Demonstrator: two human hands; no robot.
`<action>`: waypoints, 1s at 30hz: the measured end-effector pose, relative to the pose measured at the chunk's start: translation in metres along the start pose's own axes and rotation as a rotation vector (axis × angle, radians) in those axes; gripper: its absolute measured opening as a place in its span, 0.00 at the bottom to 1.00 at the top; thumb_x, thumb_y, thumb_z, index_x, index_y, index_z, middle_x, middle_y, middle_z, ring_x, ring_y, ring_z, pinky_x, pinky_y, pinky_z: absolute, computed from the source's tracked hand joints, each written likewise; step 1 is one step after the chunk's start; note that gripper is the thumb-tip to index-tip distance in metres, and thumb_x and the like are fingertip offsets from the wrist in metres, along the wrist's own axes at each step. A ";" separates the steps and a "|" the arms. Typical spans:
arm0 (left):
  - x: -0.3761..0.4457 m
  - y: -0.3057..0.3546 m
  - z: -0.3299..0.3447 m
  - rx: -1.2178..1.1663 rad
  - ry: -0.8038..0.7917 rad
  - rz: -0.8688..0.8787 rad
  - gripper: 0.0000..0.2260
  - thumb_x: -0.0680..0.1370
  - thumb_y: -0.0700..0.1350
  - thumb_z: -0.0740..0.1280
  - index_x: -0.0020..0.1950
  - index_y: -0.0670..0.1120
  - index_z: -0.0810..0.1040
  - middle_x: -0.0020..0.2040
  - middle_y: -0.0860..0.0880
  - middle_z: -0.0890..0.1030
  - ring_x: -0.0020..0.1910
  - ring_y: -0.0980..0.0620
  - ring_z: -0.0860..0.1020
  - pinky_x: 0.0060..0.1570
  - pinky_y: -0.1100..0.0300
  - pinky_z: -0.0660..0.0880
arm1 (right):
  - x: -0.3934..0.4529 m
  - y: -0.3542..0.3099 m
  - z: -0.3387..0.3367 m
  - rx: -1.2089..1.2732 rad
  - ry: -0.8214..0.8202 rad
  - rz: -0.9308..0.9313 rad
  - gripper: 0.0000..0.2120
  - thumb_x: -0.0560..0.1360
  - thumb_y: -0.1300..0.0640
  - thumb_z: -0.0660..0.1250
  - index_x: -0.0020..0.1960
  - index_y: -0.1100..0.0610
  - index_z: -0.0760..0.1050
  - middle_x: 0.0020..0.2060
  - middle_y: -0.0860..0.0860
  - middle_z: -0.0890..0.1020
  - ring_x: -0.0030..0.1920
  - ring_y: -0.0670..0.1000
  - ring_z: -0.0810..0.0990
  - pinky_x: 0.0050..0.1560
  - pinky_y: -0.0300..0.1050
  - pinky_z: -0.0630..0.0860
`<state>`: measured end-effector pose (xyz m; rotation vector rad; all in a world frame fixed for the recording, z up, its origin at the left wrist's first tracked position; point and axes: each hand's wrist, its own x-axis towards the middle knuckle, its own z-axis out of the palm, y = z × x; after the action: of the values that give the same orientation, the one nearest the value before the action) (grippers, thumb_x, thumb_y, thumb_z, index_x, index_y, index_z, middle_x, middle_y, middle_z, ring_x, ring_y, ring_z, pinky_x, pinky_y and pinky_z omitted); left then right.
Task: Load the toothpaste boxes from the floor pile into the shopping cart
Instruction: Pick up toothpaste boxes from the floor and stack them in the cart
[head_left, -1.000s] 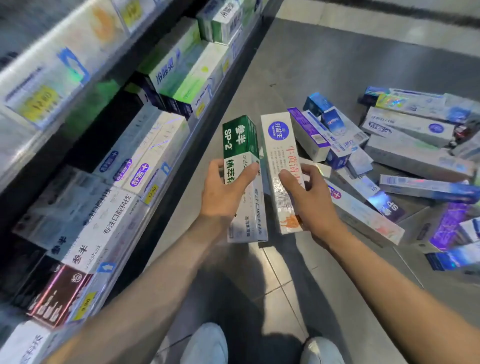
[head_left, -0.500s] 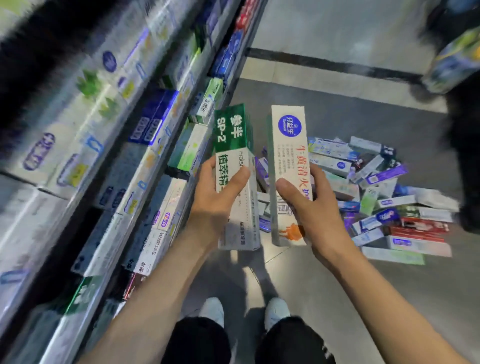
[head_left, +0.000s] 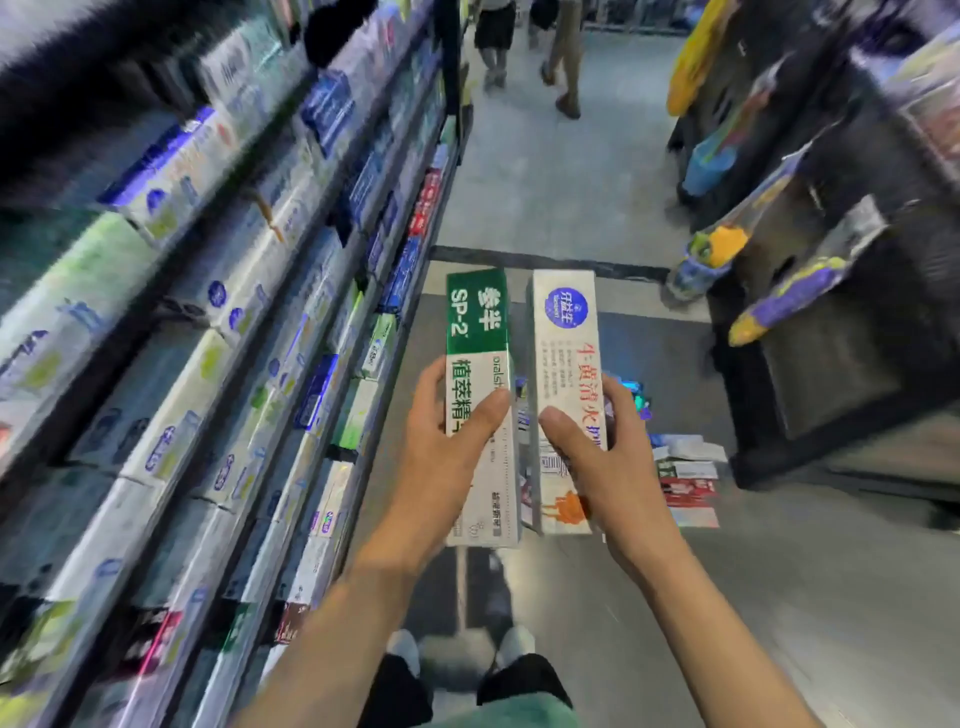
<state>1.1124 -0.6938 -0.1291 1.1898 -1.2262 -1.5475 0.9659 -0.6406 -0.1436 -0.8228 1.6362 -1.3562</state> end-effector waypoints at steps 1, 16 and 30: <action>-0.004 0.012 0.010 -0.006 -0.009 0.014 0.21 0.78 0.46 0.72 0.69 0.52 0.71 0.53 0.57 0.85 0.52 0.56 0.84 0.51 0.57 0.79 | -0.006 -0.010 -0.009 0.002 0.016 -0.018 0.27 0.73 0.49 0.76 0.69 0.43 0.70 0.59 0.42 0.83 0.59 0.47 0.83 0.63 0.58 0.78; -0.059 0.059 0.119 0.010 -0.590 0.035 0.24 0.77 0.46 0.72 0.71 0.53 0.69 0.53 0.57 0.86 0.50 0.53 0.86 0.48 0.52 0.82 | -0.125 -0.054 -0.090 0.056 0.625 -0.131 0.27 0.76 0.60 0.74 0.70 0.47 0.68 0.51 0.31 0.83 0.54 0.37 0.82 0.49 0.33 0.78; -0.236 0.017 0.159 0.151 -1.502 -0.092 0.20 0.78 0.42 0.73 0.67 0.51 0.71 0.54 0.57 0.85 0.53 0.54 0.85 0.52 0.53 0.82 | -0.358 -0.014 -0.047 0.093 1.565 0.052 0.29 0.76 0.57 0.74 0.72 0.45 0.67 0.54 0.38 0.84 0.55 0.42 0.83 0.56 0.44 0.80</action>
<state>1.0117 -0.4374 -0.0556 -0.0901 -2.1830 -2.5127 1.0794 -0.3084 -0.0586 0.6262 2.5568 -2.1785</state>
